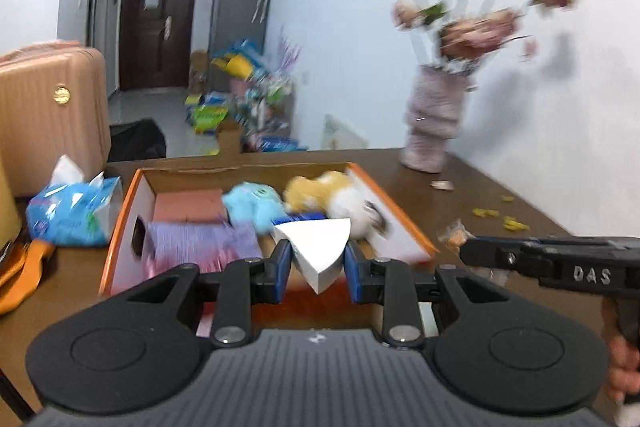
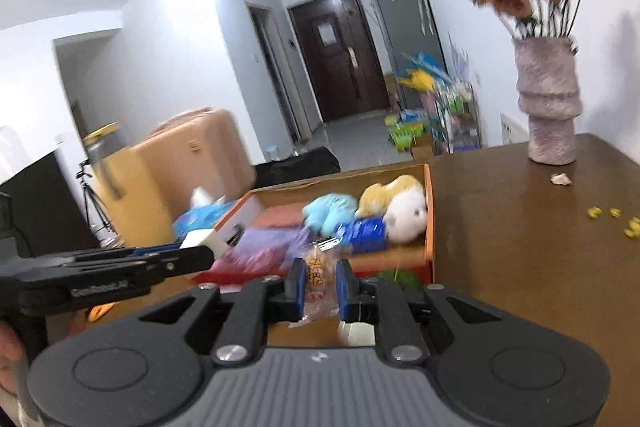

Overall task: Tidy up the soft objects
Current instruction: 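Lower the sponge with the left tool while the right tool lowers the snack into the box, then open both tools and withdraw them toward the lavender fuzzy headband, then close both tools on the lavender fuzzy headband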

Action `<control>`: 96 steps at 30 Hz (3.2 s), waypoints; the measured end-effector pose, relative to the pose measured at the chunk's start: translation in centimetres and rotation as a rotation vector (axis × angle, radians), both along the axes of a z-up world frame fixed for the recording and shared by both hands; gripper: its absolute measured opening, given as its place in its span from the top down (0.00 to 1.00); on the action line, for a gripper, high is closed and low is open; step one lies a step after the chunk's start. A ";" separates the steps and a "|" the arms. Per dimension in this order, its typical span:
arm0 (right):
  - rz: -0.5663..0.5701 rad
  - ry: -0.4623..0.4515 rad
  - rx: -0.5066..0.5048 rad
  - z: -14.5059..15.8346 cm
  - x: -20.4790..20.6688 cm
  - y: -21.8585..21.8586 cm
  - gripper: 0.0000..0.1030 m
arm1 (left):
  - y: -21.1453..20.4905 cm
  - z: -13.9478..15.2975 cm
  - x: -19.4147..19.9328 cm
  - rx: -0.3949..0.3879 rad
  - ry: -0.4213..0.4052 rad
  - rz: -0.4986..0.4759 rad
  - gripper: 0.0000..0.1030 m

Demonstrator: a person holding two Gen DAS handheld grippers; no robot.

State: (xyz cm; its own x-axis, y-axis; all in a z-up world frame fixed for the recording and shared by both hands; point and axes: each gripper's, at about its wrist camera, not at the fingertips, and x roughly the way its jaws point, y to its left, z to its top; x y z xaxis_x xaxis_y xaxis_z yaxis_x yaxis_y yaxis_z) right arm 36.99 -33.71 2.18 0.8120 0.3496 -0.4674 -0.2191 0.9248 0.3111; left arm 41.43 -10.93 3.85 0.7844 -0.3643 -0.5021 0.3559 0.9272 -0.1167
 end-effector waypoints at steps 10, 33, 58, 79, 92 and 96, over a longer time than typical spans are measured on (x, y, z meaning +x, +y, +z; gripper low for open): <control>-0.029 0.176 -0.338 -5.2 14.3 3.8 0.85 | -3.4 -6.0 14.8 0.099 0.233 0.084 0.71; -0.047 0.024 -0.309 3.5 7.0 -0.2 0.42 | 4.4 2.5 6.6 0.138 0.010 0.157 0.20; -0.094 -0.289 -0.162 -0.2 -24.0 2.0 0.15 | 10.3 -2.0 -27.5 0.067 -0.278 0.193 0.01; -0.031 -0.134 -0.125 -3.9 -18.3 5.0 0.23 | 11.7 -4.0 -18.8 -0.012 -0.091 0.269 0.11; 0.108 0.008 -0.063 -6.3 0.8 13.1 0.50 | 14.7 -9.0 -2.0 -0.220 0.195 0.185 0.63; 0.111 0.052 -0.039 -8.3 3.5 14.2 0.65 | 14.5 -9.3 -2.6 -0.221 0.163 0.120 0.86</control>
State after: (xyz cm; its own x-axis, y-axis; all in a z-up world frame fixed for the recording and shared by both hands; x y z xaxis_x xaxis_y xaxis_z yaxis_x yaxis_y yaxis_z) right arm 40.53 -19.51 -6.10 0.7441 0.4162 -0.5226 -0.3050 0.9076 0.2886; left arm 38.85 3.52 -5.42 0.7438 -0.3888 -0.5437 0.2057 0.9071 -0.3672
